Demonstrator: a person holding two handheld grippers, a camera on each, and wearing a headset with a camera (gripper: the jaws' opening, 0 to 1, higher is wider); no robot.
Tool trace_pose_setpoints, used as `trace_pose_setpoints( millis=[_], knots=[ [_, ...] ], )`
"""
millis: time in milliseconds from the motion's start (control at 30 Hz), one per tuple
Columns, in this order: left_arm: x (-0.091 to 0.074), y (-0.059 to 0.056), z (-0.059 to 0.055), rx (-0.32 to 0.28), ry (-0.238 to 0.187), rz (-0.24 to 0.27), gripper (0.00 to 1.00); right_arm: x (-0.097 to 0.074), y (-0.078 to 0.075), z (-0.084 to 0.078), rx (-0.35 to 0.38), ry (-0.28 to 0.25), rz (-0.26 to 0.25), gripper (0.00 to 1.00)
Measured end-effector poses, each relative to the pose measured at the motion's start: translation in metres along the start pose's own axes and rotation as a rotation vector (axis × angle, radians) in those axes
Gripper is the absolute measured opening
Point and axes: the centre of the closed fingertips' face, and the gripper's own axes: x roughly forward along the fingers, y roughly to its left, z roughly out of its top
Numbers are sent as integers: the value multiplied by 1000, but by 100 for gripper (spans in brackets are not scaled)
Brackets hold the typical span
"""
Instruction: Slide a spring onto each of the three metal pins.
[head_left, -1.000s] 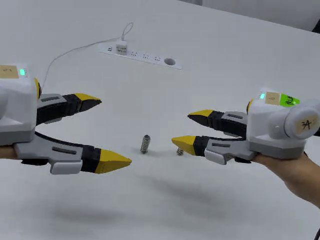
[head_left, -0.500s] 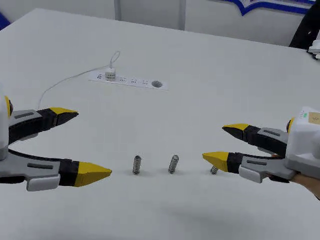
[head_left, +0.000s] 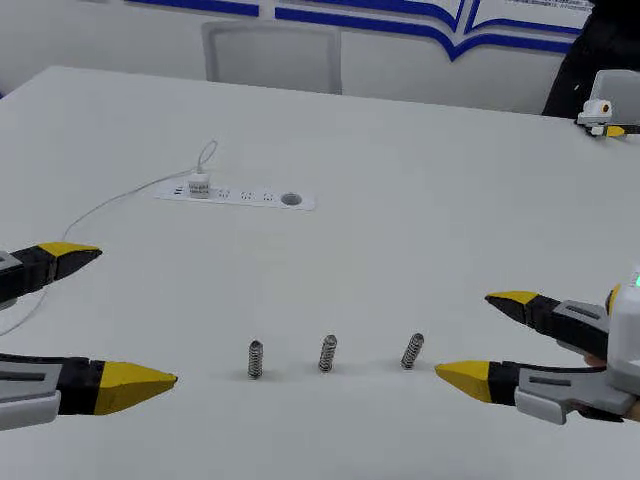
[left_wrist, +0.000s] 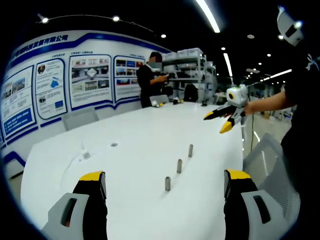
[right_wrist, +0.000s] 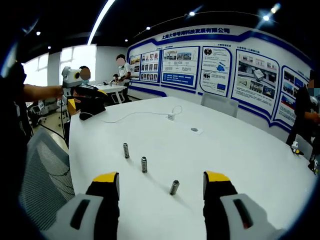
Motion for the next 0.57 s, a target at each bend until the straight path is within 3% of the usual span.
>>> trace_pose_setpoints(
  millis=[267,567],
  knots=[
    [-1,-5,8,18,-5,4,100,-22,-7,-6,-4,8,-50,74],
    [-3,-8,12,27,-14,9,100,-26,1,-17,14,31,-50,74]
  ],
)
